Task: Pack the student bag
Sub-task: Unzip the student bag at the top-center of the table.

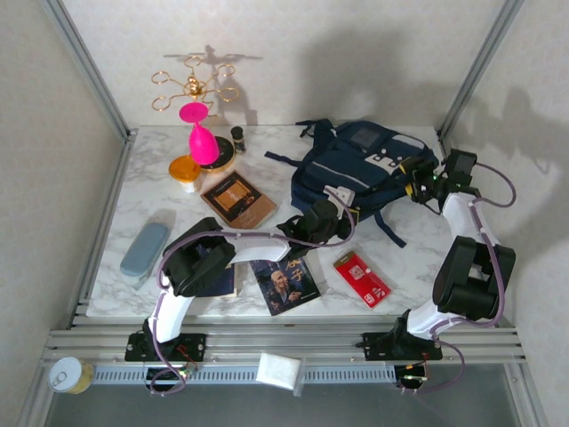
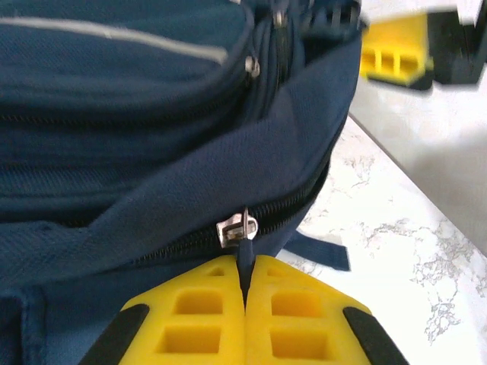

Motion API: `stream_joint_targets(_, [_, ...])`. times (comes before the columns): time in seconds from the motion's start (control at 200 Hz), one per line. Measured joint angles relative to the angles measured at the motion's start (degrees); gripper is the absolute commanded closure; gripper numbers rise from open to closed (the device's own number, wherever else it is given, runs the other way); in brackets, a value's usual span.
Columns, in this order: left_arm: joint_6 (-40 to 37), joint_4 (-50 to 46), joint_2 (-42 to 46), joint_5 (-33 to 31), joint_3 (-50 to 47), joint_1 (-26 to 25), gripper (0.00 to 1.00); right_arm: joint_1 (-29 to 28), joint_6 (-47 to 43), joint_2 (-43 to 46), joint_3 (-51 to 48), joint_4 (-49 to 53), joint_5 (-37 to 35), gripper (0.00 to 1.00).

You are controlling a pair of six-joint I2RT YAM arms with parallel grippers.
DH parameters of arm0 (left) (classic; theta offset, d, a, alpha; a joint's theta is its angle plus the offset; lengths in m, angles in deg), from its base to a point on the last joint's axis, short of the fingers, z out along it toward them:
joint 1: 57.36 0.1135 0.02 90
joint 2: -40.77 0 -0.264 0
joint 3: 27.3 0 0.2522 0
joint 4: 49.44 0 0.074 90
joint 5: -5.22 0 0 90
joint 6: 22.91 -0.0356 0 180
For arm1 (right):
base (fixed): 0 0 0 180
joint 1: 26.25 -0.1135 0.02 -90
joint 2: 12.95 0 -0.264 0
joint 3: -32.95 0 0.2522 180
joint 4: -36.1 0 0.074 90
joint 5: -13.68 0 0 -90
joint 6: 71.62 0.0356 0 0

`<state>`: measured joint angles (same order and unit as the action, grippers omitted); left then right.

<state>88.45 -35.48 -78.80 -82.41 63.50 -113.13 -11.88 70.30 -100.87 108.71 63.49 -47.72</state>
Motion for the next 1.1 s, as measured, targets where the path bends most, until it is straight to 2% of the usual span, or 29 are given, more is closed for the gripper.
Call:
stream_joint_targets(0.185, [0.09,-0.76,-0.5,0.02,0.33,-0.07,1.0,-2.93,-1.49,7.02,-7.48,5.16,-3.39,0.09])
stream_joint_targets(0.32, [0.13,-0.31,-0.5,0.39,0.09,-0.07,1.0,-7.82,2.01,11.32,-12.57,4.9,-2.97,0.07])
stream_joint_targets(0.416, [0.13,-0.13,-0.5,0.83,-0.17,-0.07,1.0,-12.35,6.14,10.86,-14.36,1.4,-3.04,0.16])
stream_joint_targets(0.541, [0.13,-0.04,-0.5,0.94,-0.48,-0.07,1.0,-13.94,11.65,7.8,-15.47,-4.57,-3.74,0.26])
stream_joint_targets(0.741, [0.02,0.35,-0.48,0.98,-1.68,-0.04,1.0,-16.87,14.51,2.12,-14.05,-8.9,-7.54,0.64])
stream_joint_targets(0.886, [-0.22,0.48,0.92,-0.26,-4.83,-0.04,1.0,-18.51,12.0,-1.29,-10.62,-7.91,-8.02,0.9])
stream_joint_targets(1.011, [-0.13,-0.13,3.89,-3.15,-8.37,0.74,1.0,-21.18,8.31,-3.72,-6.88,-4.98,-7.82,1.0])
stream_joint_targets(1.096, [0.0,-1.05,6.58,-4.17,-10.6,0.79,1.0,-21.51,4.87,-3.3,-5.95,-2.67,-7.26,1.0])
